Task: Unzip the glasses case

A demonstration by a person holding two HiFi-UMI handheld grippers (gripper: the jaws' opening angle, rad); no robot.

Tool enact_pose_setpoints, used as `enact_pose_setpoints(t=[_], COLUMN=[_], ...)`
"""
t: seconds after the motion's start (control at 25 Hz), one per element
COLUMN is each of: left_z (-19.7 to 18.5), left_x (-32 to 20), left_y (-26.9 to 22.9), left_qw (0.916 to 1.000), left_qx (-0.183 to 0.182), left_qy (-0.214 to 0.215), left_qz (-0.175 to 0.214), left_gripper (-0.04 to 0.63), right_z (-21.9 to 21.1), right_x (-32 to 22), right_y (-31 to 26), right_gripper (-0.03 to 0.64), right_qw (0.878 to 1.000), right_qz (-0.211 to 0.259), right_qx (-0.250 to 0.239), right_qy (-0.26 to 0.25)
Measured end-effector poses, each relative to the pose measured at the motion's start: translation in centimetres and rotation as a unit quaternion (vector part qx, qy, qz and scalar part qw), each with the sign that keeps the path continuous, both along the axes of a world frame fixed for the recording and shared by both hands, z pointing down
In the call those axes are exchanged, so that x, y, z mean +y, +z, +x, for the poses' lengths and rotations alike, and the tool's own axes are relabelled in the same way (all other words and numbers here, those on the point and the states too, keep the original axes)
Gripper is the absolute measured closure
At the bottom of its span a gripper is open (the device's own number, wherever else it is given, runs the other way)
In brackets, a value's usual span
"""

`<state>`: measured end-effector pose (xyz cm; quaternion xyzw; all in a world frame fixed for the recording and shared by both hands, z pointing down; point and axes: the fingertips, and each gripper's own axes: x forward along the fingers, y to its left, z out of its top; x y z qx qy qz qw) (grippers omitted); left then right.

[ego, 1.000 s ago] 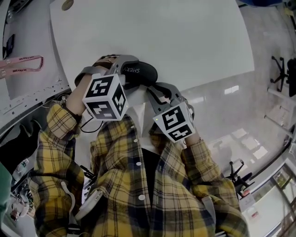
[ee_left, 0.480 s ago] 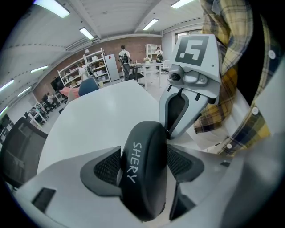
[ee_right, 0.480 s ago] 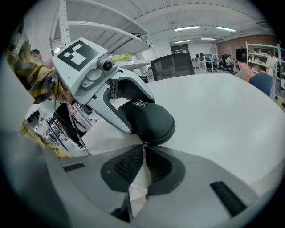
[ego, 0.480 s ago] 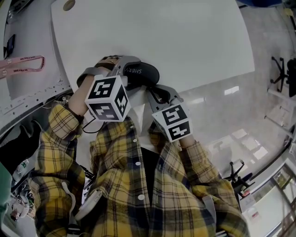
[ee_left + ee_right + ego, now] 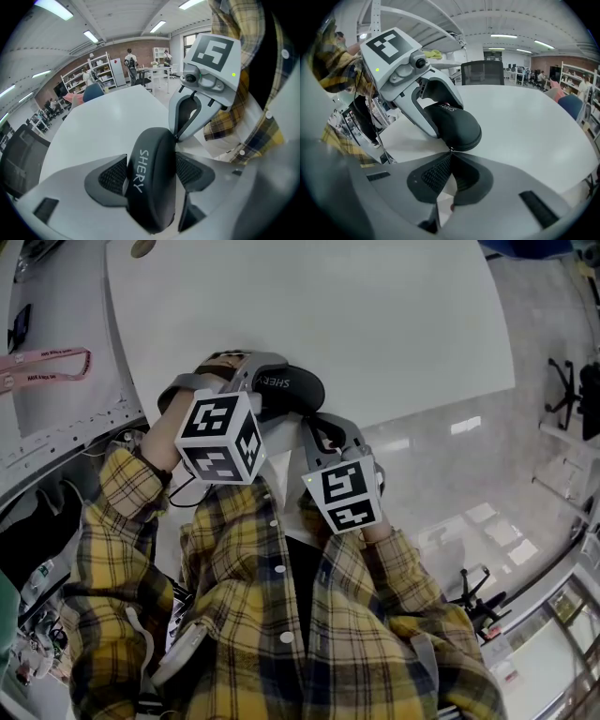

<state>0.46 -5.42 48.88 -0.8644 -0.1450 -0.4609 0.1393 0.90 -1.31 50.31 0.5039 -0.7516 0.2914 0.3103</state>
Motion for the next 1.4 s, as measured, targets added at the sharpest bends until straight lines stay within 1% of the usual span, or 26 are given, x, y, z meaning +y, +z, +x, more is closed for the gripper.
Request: enact_pose_setpoints(t=[0.12,0.2,0.32,0.48,0.6,0.76,0.84,0.92,1.04,1.12,1.2,1.24,1.28,1.4], left_z=[0.0,0.1,0.1,0.2,0.1,0.0,0.1,0.1,0.2,0.2,0.1,0.1,0.2,0.6], left_x=[0.1,0.1,0.1,0.2,0.0,0.0,0.0,0.0,0.0,-0.1,-0.2,-0.3,-0.4,-0.3], left_y=[-0.1,-0.2,-0.3,-0.3,0.0,-0.1,-0.1,-0.1,-0.1,0.0,0.0,0.0,0.0,-0.6], left_qw=[1.0,0.9999,0.9998,0.9998,0.9998,0.9999,0.9999,0.9999,0.9998,0.9997,0.9996,0.9995,0.9992,0.9966], left_qx=[0.004,0.009,0.011,0.011,0.01,0.007,0.008,0.008,0.005,0.004,0.002,0.002,0.002,0.007], left_qy=[0.002,0.003,0.003,0.007,0.007,0.005,0.006,0.006,0.003,0.001,-0.006,-0.015,-0.027,-0.081], left_qz=[0.005,0.012,0.017,0.014,0.013,0.013,0.013,0.013,0.018,0.022,0.027,0.028,0.028,0.014], left_gripper=[0.287,0.287,0.287,0.287,0.287,0.287,0.287,0.287,0.287,0.287,0.284,0.281,0.278,0.273], right_z=[0.7,1.3,1.9,3.1,4.0,4.8,5.0,4.9,4.6,4.2,3.9,3.8,3.9,4.7], right_x=[0.4,0.6,0.7,0.2,-0.7,-2.1,-3.0,-3.9,-5.5,-6.4,-6.7,-6.6,-6.6,-6.1], right_y=[-0.1,-0.2,-0.2,-0.3,-0.3,-0.7,-0.7,-0.6,-0.4,-0.3,-0.3,-0.4,-0.6,-1.0], right_gripper=[0.618,0.618,0.618,0.617,0.617,0.617,0.617,0.617,0.617,0.617,0.617,0.617,0.617,0.617], right_qw=[0.999,0.998,0.997,0.995,0.99,0.979,0.969,0.956,0.93,0.915,0.904,0.901,0.901,0.911], right_qz=[-0.002,-0.008,-0.011,-0.011,-0.015,-0.028,-0.03,-0.029,-0.017,-0.009,-0.008,-0.008,-0.008,-0.007], right_qx=[0.035,0.048,0.052,0.048,0.064,0.083,0.095,0.108,0.136,0.15,0.154,0.152,0.148,0.137], right_qy=[-0.024,-0.036,-0.055,-0.082,-0.123,-0.185,-0.226,-0.272,-0.34,-0.375,-0.399,-0.406,-0.407,-0.389])
